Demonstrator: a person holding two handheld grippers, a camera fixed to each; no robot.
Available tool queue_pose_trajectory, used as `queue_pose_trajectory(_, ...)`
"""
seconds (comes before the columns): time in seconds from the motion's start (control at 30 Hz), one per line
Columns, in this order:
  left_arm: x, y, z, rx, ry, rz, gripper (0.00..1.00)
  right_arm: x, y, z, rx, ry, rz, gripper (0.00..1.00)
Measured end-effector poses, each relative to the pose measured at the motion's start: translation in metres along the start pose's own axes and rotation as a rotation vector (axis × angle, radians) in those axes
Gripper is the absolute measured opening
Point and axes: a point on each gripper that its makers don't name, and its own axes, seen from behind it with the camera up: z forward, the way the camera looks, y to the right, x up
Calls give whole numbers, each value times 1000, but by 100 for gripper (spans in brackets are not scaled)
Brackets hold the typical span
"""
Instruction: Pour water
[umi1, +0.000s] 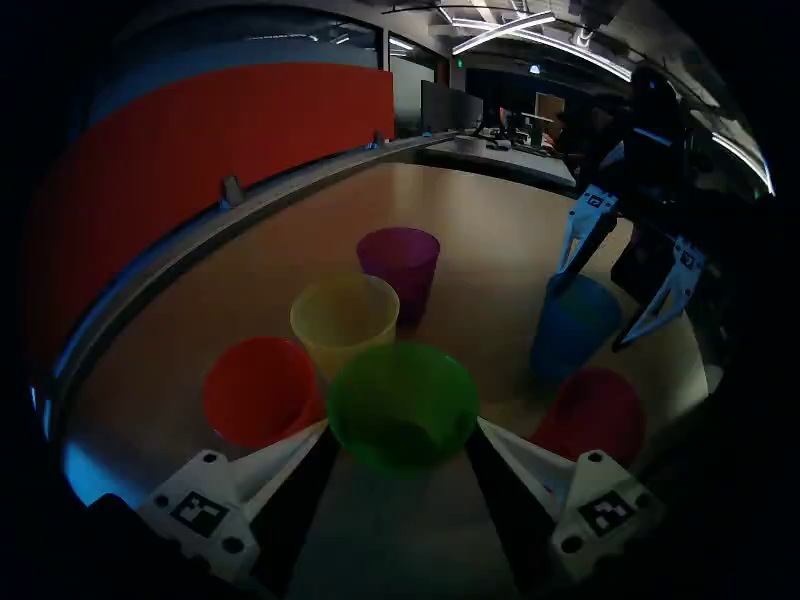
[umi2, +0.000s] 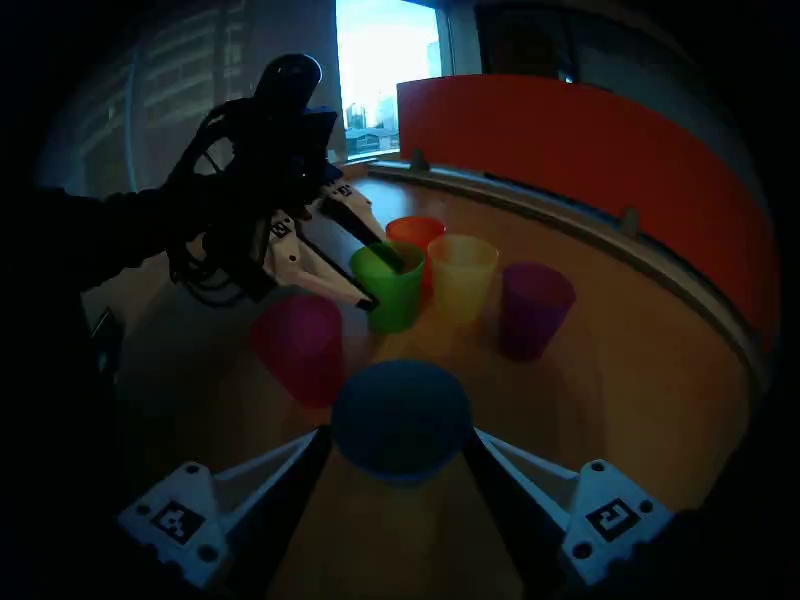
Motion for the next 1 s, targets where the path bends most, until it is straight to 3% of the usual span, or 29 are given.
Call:
queue_pose_trajectory(0.5, 3, 0, 4, -3, 9, -13, 85, 1, 3, 17, -9, 3, -26, 99)
queue_pose_trajectory(0.73, 3, 1, 4, -6, 15, -21, 84, 1, 6, 19, -12, 7, -27, 91)
queue_pose_trajectory(1.0, 4, 8, 2, -26, 30, -30, 83, 0, 4, 18, -9, 12, -33, 90)
